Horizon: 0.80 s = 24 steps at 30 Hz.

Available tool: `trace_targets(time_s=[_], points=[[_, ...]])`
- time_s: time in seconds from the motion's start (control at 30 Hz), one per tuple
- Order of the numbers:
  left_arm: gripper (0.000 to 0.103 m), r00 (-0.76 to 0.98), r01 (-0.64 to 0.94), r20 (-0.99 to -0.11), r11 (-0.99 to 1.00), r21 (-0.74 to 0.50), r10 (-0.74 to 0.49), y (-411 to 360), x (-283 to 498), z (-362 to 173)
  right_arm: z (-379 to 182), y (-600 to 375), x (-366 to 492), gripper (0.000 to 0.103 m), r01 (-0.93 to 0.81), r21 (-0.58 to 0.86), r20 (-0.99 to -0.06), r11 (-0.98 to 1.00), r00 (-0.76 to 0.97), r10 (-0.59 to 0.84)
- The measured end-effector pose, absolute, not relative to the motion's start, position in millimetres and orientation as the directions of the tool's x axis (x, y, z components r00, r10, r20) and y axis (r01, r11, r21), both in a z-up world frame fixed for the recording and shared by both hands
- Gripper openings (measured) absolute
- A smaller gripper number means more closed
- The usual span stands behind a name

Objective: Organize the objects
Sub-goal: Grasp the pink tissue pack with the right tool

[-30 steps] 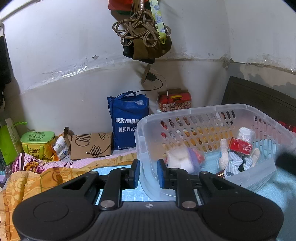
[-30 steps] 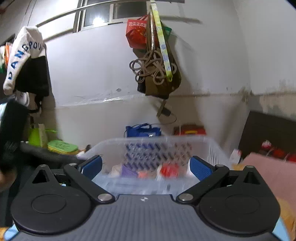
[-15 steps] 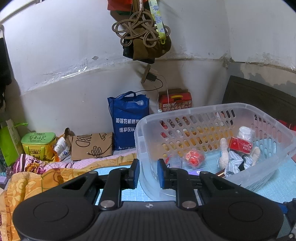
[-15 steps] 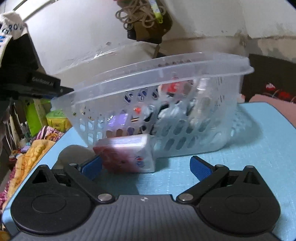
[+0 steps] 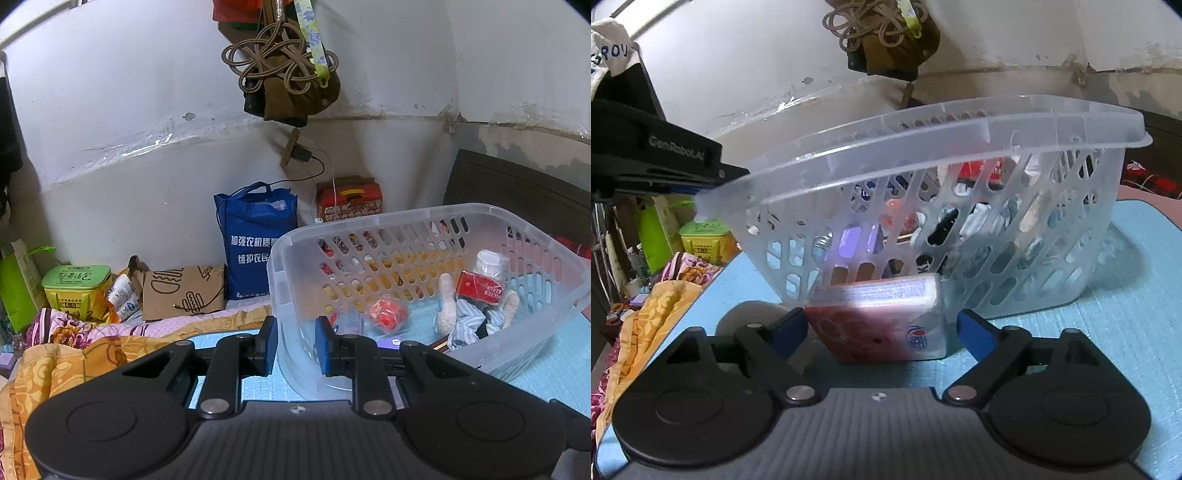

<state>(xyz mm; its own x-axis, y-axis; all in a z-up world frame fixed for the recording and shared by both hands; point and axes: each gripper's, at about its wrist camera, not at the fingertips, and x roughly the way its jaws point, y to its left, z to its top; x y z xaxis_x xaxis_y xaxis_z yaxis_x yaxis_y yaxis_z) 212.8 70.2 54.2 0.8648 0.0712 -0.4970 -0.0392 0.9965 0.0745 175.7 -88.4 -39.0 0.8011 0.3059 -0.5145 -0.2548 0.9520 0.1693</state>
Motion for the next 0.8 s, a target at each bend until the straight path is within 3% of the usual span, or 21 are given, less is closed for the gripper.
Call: trace_targets(time_s=[0.3, 0.8], points=[[0.027, 0.865, -0.041, -0.496, 0.996, 0.084, 0.077, 67.6, 214.6, 54.6, -39.3, -82.8, 171.5, 0.078, -0.248, 0.139, -0.486, 0.959, 0.826, 0.284], [0.027, 0.866, -0.055, -0.489, 0.992, 0.116, 0.105, 60.4, 214.7, 54.0, -29.8, -113.8, 147.6, 0.077, -0.221, 0.252, -0.341, 0.942, 0.891, 0.3]])
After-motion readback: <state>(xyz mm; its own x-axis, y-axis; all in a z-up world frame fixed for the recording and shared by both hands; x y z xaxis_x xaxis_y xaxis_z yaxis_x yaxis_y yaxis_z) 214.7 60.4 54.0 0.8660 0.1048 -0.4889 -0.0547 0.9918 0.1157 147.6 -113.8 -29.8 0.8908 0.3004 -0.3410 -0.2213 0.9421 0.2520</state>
